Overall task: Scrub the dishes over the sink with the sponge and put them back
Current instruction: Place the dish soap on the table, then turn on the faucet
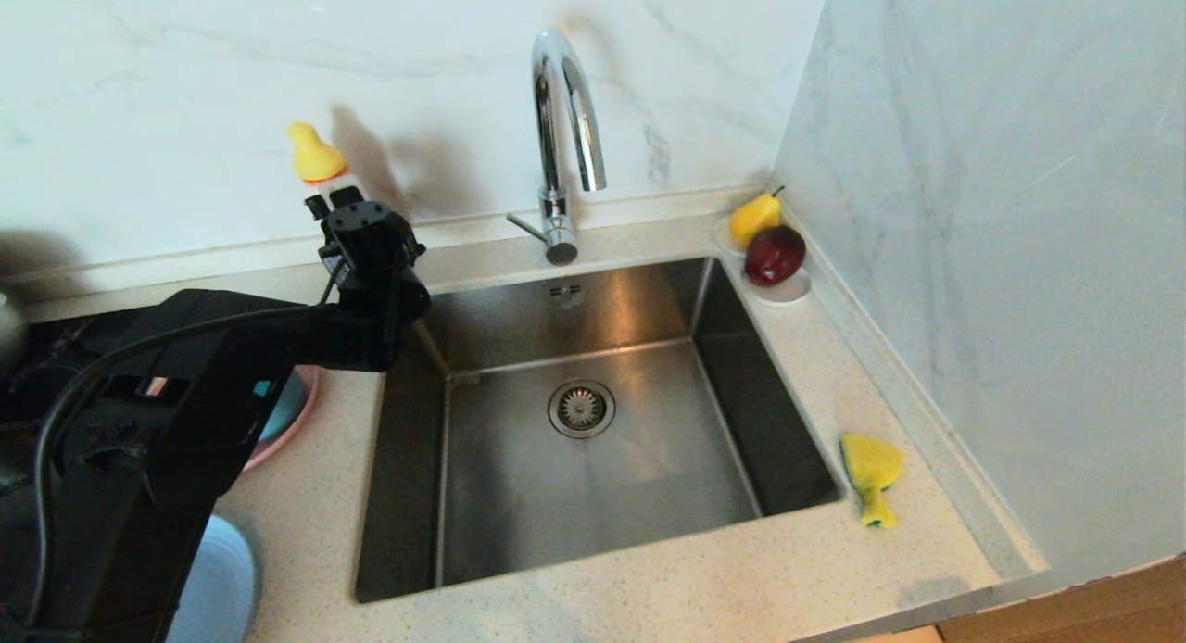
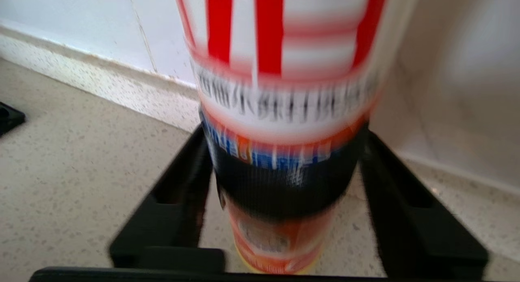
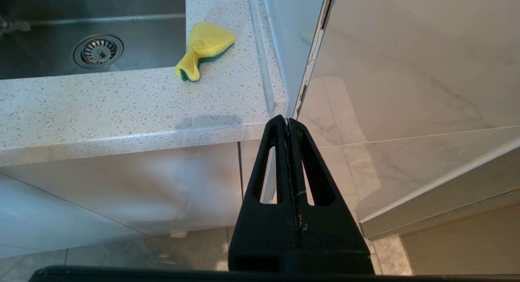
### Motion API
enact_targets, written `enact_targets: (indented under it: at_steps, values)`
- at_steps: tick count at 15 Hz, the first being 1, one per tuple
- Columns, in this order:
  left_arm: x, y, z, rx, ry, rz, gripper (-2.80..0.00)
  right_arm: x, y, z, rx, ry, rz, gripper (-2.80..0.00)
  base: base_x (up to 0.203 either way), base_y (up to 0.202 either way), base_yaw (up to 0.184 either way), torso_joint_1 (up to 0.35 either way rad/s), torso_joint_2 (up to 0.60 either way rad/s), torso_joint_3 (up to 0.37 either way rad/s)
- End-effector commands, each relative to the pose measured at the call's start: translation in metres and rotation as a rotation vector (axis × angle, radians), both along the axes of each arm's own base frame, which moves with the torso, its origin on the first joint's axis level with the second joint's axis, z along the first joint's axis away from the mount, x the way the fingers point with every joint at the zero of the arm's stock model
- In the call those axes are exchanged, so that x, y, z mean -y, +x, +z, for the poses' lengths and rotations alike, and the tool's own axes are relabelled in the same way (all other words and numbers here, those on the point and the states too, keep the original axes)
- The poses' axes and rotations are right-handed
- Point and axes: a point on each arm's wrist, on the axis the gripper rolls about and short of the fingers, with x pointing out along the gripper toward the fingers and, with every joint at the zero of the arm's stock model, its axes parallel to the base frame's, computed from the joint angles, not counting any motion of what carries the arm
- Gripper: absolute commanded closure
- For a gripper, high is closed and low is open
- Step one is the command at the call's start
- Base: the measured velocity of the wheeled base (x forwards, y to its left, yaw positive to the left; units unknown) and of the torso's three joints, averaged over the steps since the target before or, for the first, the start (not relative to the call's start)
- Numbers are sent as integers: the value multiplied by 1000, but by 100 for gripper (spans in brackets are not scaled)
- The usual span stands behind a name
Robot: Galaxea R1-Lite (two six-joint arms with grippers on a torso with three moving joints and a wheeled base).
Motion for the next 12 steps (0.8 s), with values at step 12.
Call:
enact_targets:
  at_steps: [12]
  values:
    - [-9,-71,140,228,-27,3,-280,0,0,0,1,0,1,0,0,0,0,0,0,0]
